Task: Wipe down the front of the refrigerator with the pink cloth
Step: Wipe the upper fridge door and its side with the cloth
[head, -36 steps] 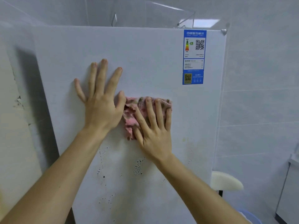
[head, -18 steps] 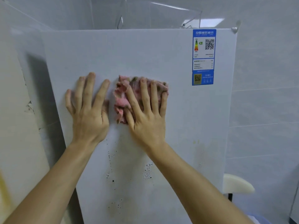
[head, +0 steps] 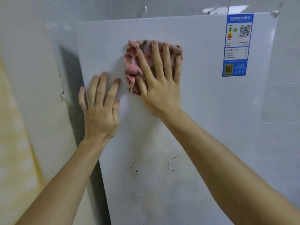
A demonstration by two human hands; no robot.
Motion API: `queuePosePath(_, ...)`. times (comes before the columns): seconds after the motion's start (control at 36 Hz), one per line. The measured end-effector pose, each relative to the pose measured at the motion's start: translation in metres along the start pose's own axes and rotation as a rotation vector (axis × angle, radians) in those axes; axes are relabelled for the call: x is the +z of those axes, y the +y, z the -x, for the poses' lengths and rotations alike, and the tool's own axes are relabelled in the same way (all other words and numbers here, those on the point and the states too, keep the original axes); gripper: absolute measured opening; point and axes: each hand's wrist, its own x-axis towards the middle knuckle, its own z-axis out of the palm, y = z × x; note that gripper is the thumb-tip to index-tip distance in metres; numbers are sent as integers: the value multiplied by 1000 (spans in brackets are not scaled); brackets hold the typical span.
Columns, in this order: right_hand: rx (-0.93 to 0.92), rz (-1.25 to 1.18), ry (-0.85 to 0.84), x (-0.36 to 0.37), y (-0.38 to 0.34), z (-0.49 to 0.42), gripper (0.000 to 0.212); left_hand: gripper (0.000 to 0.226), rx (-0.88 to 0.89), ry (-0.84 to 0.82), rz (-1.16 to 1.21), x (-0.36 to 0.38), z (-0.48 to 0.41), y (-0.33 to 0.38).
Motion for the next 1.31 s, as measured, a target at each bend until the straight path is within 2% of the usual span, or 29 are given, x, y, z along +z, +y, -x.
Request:
queuePosePath(0.14,-7,-33,-56,1,-23,57,55,53,-50,18,7,-2,15,-17)
queuePosePath(0.31,-38,-34,-181,2,-44,128,61,51,3,-22,12,-3,16,-28)
queuePosePath(0.47,-27,-43,-205,0,-48,111,57,52,62,-23,-9,-2,13,-40)
queuePosePath(0.64,-4,-58,-137,9,-69,54,57,58,7,8,1,-1,21,-49)
queuePosePath(0.75,90,-64,-116,15,-91,40,57,61,-27,28,-67,-9,24,-74)
queuePosePath(0.89,24,-99,-179,17,-106,73,60,59,-23,-79,-53,-13,26,-91)
queuePosePath(1.08,-117,-55,-293,17,-114,139,57,87,-7,-161,-76,-12,38,-89)
queuePosePath(1.17,-109,-55,-285,18,-119,119,57,81,-11,-159,-102,-12,39,-88)
queuePosePath(1.31,-79,-100,-225,28,-136,64,58,69,-137,-121,-18,-13,31,-88)
